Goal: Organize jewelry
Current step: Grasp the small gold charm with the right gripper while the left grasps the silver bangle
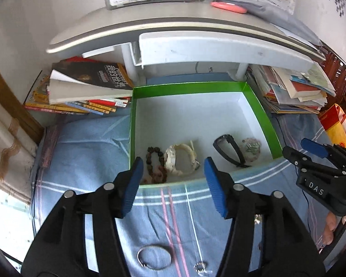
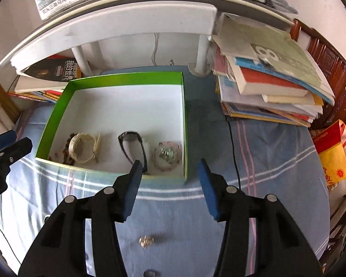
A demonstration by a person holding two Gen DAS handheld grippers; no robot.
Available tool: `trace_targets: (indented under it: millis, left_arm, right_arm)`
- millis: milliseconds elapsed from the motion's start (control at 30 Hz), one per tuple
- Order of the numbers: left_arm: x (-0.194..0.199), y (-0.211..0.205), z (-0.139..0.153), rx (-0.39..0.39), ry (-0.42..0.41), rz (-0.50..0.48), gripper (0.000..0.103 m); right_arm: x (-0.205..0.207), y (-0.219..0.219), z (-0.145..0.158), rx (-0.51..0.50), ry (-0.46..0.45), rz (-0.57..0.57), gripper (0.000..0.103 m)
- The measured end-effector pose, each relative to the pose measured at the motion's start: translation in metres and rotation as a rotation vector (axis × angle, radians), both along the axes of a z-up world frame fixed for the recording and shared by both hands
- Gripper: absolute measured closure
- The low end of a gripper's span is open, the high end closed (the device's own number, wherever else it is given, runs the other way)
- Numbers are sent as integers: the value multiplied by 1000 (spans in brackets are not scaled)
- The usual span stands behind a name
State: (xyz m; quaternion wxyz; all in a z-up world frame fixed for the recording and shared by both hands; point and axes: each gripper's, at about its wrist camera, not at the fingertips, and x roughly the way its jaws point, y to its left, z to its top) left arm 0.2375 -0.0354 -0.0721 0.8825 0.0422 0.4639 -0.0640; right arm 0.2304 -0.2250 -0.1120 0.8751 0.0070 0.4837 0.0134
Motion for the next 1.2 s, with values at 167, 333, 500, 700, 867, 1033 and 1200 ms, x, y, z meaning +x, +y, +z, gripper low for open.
trace_targets:
  millis: [167, 333, 500, 700, 867, 1033, 1200]
  left_arm:
    - [-25, 6, -2, 18, 9, 6, 46]
    - [-49, 17, -9, -9, 41, 42, 31]
    - [-80, 29, -47, -36, 162, 68, 30]
    - [-117, 44, -87, -39, 289, 100, 25]
    - [-132, 53, -106, -57, 362, 124, 25]
    - [-136, 57, -108, -51, 369, 134, 25]
    - [-135, 58, -111, -36, 383, 136, 24]
  right_arm:
    - [-23, -3, -3, -1, 18, -3, 51]
    - [-48, -3, -13, 3, 57, 5, 45]
    - [-79, -2, -43, -24, 141, 22, 44]
    - [-115, -2, -74, -30, 245, 38, 44]
    - [-131, -2, -90, -15, 288, 47, 44]
    - [-134, 5, -94, -17, 293, 72, 44]
    - [-132, 16, -95, -24, 285, 104, 44]
